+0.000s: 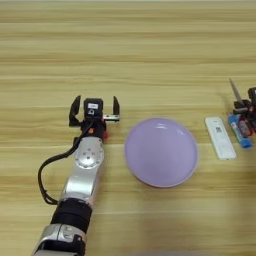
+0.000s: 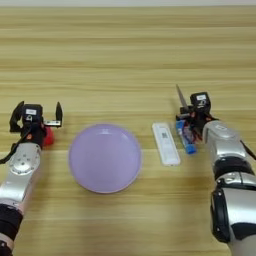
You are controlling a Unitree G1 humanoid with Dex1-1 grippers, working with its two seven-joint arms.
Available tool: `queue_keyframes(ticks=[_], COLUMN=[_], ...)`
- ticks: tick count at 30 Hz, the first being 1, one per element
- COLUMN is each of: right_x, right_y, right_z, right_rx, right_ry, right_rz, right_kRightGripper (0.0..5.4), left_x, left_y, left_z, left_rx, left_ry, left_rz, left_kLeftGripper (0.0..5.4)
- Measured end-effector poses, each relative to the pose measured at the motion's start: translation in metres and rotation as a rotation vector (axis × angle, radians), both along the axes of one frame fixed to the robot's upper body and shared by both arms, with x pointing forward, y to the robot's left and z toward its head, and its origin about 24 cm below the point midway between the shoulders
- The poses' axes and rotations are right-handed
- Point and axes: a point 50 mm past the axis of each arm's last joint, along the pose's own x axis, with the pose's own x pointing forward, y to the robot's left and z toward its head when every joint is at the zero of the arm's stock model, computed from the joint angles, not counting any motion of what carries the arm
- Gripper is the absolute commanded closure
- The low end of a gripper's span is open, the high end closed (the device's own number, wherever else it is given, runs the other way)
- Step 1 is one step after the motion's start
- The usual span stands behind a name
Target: Move the objects on the table
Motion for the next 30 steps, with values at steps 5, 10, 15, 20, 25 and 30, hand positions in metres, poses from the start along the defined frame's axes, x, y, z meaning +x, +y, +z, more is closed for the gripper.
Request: queue_keyframes(ticks=[5,10,15,20,25,30], right_x=[-0.006,-0.009,-0.013,-0.018,-0.022,-0.024], right_y=[-0.015,-0.021,-0.026,-0.028,-0.029,-0.028], right_z=[-0.004,-0.005,-0.007,-0.016,-0.022,-0.026], right_rx=[-0.008,-0.042,-0.073,-0.063,-0.064,-0.077], right_ry=[0.025,0.041,0.070,0.114,0.146,0.174], right_rz=[-0.043,-0.047,-0.047,-0.056,-0.060,-0.052], right_kRightGripper=[4.73,4.73,4.73,4.73,4.73,4.73], left_x=[0.000,0.000,0.000,0.000,0.000,0.000], left_y=[0.001,0.001,0.002,0.002,0.002,0.002], left_z=[0.000,0.000,0.000,0.000,0.000,0.000], left_rx=[0.002,0.003,0.003,0.003,0.003,0.003], left_ry=[0.000,0.000,0.000,0.000,0.000,0.000], left_rz=[0.001,0.001,0.002,0.002,0.002,0.003], left_kLeftGripper=[0.00,0.00,0.00,0.00,0.00,0.00])
